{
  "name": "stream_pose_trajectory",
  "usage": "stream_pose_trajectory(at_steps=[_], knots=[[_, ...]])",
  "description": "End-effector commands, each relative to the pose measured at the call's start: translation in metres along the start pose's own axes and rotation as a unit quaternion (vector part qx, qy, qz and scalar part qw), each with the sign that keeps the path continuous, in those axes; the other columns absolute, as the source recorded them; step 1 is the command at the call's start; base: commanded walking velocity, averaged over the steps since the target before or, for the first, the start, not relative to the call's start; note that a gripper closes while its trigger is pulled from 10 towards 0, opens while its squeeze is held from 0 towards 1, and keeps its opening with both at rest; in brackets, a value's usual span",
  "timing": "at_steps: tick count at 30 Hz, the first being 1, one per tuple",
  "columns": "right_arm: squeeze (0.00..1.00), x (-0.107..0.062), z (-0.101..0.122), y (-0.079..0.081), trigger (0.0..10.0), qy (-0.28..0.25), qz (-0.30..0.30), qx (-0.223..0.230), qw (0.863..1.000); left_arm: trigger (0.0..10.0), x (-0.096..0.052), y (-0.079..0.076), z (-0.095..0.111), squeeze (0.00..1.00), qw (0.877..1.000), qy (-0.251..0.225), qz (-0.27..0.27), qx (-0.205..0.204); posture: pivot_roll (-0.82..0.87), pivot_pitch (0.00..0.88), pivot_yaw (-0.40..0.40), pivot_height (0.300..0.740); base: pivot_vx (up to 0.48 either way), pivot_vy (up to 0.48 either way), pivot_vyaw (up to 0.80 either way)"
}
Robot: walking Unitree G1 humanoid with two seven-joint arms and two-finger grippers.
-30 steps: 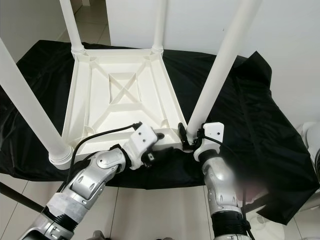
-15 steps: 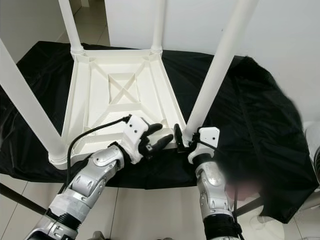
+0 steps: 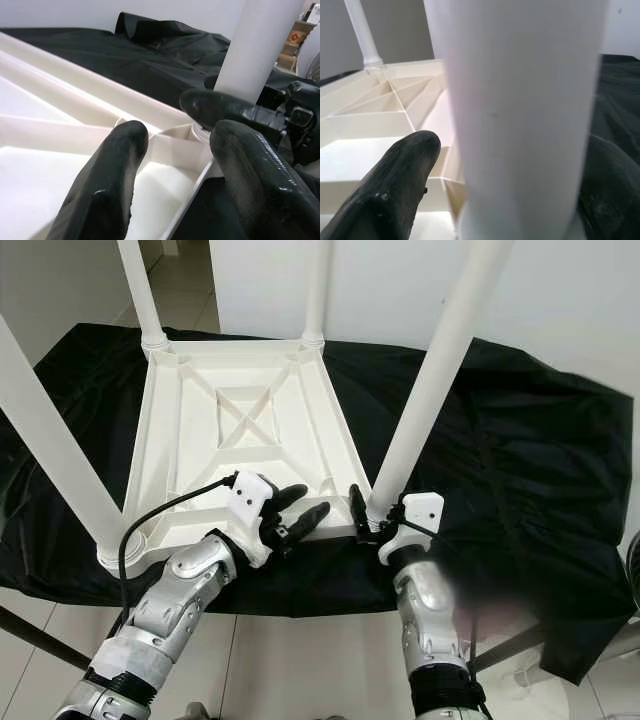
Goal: Building children table
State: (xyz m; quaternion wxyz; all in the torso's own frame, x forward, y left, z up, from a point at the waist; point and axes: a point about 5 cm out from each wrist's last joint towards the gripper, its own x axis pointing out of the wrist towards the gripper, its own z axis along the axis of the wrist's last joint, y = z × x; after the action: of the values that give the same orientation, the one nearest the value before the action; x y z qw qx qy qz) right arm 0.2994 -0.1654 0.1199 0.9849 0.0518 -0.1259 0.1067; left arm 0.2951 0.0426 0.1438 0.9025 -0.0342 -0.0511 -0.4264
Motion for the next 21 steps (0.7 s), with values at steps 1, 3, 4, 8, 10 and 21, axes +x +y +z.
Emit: stream_pose_trajectory(at_steps=[1, 3, 4, 8, 10, 21], knots=[[0.0, -0.003, -0.004, -0.001, 10.0, 0.006, 0.001, 0.0, 1.0, 10.0, 0.001, -0.004, 0.001, 0.0, 0.999, -0.006, -0.035, 0.011, -0.01, 0.038, -0.046, 0.74, 0.0, 0.0, 0.0], [0.0, -0.003, -0.004, -0.001, 10.0, 0.006, 0.001, 0.0, 1.0, 10.0, 0.001, -0.004, 0.001, 0.0, 0.999, -0.006, -0.035, 0.011, -0.01, 0.038, -0.046, 0.74, 0.0, 0.0, 0.0], [0.0, -0.003, -0.004, -0.001, 10.0, 0.006, 0.001, 0.0, 1.0, 10.0, 0.001, -0.004, 0.001, 0.0, 0.999, -0.006, -0.035, 0.011, -0.01, 0.038, -0.046, 0.74, 0.0, 0.0, 0.0], [0.0, -0.003, -0.001, -0.004, 10.0, 0.016, 0.026, -0.027, 0.999, 10.0, -0.005, -0.01, -0.006, 0.0, 0.996, 0.033, -0.073, 0.047, -0.01, 0.045, -0.037, 0.74, 0.0, 0.0, 0.0], [0.0, -0.003, 0.0, -0.006, 10.0, 0.02, 0.036, -0.032, 0.999, 10.0, -0.007, -0.014, -0.009, 0.0, 0.994, 0.047, -0.086, 0.053, -0.02, 0.051, -0.03, 0.74, 0.0, 0.0, 0.0], [0.0, 0.009, 0.014, -0.024, 10.0, 0.035, 0.099, -0.077, 0.991, 10.0, -0.009, -0.036, -0.011, 0.0, 0.982, 0.07, -0.172, 0.03, -0.02, 0.056, -0.029, 0.74, 0.0, 0.0, 0.0]])
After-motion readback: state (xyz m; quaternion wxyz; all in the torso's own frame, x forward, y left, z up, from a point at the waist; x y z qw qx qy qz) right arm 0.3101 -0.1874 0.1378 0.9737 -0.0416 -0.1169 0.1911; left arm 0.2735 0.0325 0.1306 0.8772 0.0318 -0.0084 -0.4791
